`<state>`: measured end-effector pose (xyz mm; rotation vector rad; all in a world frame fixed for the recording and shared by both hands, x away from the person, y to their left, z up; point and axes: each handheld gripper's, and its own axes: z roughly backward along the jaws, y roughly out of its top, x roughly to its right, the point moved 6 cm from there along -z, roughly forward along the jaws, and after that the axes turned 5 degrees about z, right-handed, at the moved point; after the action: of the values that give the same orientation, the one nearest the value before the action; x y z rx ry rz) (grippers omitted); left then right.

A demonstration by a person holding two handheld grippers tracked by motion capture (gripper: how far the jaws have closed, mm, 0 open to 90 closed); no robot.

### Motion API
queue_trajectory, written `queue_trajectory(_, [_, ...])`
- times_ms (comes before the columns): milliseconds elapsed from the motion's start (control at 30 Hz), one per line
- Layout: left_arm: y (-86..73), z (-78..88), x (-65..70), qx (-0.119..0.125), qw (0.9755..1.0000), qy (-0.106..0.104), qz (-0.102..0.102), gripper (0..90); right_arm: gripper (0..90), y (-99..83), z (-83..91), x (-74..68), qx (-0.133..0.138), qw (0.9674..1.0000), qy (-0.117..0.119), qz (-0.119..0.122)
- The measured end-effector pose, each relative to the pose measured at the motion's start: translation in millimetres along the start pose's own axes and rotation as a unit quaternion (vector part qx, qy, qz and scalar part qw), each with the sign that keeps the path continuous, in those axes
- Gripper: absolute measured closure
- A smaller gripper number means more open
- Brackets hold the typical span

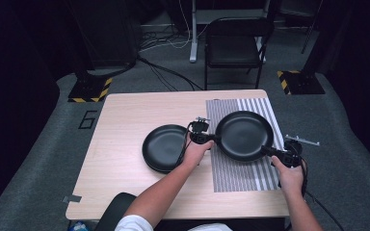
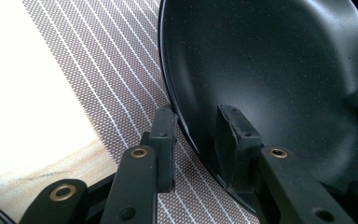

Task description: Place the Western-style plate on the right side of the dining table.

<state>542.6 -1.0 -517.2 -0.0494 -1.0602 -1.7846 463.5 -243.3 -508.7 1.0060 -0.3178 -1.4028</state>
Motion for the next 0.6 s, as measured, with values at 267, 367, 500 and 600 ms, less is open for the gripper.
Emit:
queue_trajectory(267, [-3.0,-6.7,-2.1,-0.006,1.0,0.007,-0.001,68.4,66.7,-3.1,-3.7,4.6,-0.005,1.0,-0.004,0.0])
queue_trajectory(367, [-4.7,-10.8,-2.4,-0.007,0.9999,0.011,0.003,68.4,66.7,-4.7,-5.9,6.9,-0.01,0.9999,-0.006,0.0])
queue_trajectory(500, [-6.1,-13.9,-3.1,-0.007,0.9998,0.015,0.006,68.3,66.8,-5.5,-7.2,8.4,-0.012,0.9999,-0.009,0.002])
queue_trajectory(600, [-7.4,-17.5,-3.8,-0.01,0.9997,0.019,0.008,68.3,66.8,-6.0,-8.4,9.7,-0.014,0.9998,-0.013,0.004])
